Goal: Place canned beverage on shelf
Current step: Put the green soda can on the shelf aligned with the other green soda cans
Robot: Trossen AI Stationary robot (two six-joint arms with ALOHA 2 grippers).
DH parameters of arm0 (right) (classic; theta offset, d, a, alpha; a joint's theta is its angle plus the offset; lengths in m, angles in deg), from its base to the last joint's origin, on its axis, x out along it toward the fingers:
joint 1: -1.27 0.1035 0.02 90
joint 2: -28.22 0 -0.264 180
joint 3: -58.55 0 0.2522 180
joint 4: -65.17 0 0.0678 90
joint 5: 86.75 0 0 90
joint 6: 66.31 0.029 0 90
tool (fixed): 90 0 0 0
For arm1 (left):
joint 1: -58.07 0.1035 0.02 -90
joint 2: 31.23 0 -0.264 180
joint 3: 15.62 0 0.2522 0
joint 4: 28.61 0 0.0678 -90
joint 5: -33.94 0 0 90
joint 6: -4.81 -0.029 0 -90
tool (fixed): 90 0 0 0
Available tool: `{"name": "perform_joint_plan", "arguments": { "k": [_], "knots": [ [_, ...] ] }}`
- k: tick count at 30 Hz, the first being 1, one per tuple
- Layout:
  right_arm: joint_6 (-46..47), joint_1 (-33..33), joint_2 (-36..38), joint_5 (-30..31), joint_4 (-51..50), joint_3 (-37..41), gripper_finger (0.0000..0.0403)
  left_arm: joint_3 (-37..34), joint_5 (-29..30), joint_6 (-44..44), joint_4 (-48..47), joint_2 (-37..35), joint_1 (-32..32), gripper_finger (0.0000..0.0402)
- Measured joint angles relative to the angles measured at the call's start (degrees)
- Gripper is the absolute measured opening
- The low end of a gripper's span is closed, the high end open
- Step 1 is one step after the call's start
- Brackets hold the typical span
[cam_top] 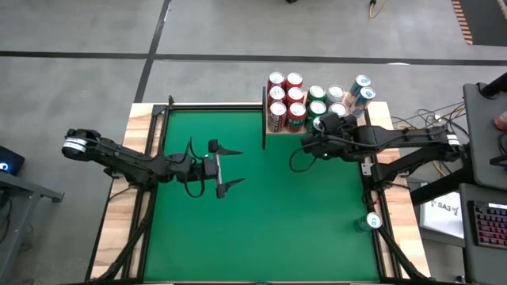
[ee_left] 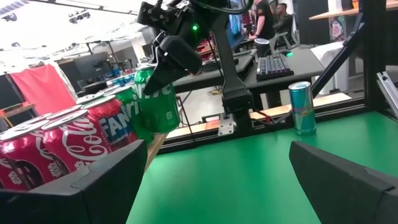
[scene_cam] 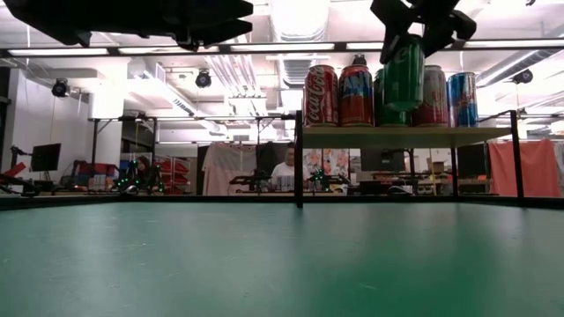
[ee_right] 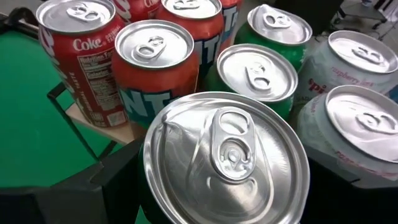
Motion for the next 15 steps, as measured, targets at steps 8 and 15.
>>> {"name": "perform_joint_plan", "arguments": {
  "k": [8, 15],
  "knots": [
    [-0.4, 0.0, -2.1, 2.5, 2.3, 0.0, 0.0298, 0.0, 0.0, 0.1, -0.1, 0.0, 0.5, 0.0378],
    [-0.8, 0.0, -2.1, 3.7, 2.3, 0.0, 0.0298, -0.1, 0.0, 0.6, -0.3, 0.0, 0.8, 0.0378]
  ]
}}
